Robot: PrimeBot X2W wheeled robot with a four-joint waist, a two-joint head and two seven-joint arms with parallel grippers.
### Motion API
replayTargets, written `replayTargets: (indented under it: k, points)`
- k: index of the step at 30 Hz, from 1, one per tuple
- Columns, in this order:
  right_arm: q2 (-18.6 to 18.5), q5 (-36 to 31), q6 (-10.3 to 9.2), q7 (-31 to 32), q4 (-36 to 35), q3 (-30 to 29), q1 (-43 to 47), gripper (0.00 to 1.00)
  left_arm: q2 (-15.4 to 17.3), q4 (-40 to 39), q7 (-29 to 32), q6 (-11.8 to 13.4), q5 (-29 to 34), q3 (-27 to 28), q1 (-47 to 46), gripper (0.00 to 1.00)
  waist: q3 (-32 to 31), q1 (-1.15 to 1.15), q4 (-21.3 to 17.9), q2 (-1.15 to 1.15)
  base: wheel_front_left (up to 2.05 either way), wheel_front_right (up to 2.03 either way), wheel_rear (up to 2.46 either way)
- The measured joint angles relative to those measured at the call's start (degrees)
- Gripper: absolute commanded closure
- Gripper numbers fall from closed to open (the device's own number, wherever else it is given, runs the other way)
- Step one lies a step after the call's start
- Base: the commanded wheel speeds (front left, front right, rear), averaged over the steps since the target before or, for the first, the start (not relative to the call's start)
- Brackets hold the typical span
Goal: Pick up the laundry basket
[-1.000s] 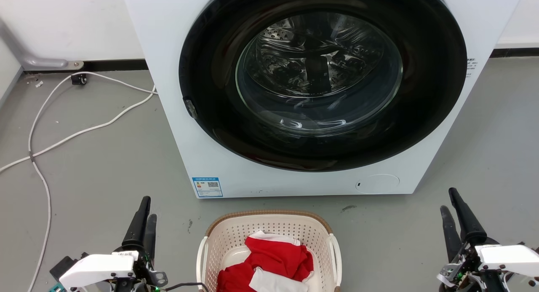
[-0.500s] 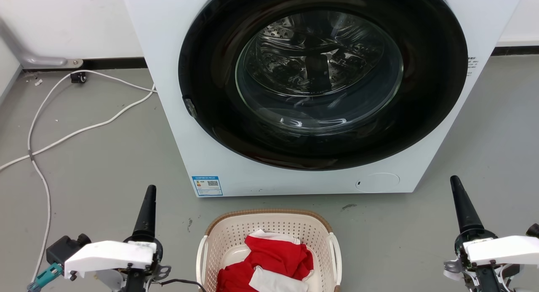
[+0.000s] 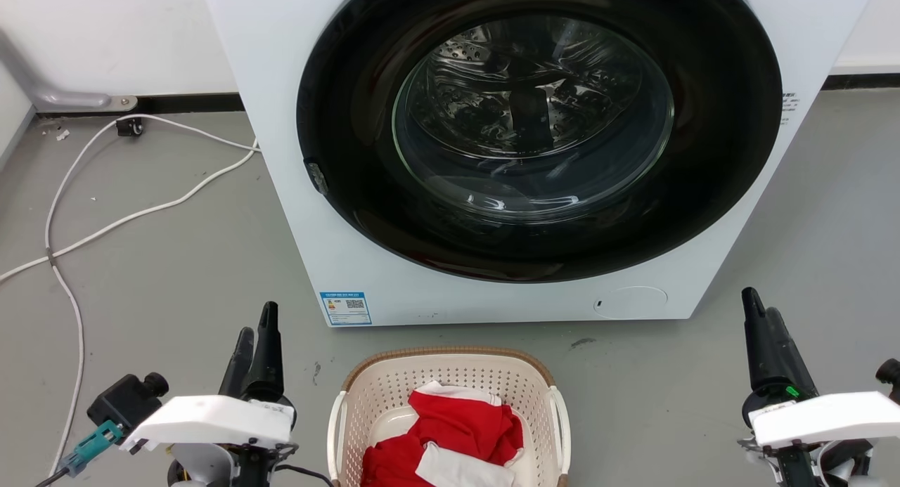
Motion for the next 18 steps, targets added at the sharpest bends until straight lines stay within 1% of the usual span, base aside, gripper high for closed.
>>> replayTargets:
  k: [18]
  points:
    - [0.0, -14.82, 0.0, -3.3, -2.98, 1.23, 1.56, 0.0, 0.04, -3.36, -3.36, -0.13, 14.35, -1.33, 1.44, 0.0, 0.12, 0.0, -0.08, 0.0, 0.0, 0.0, 0.0]
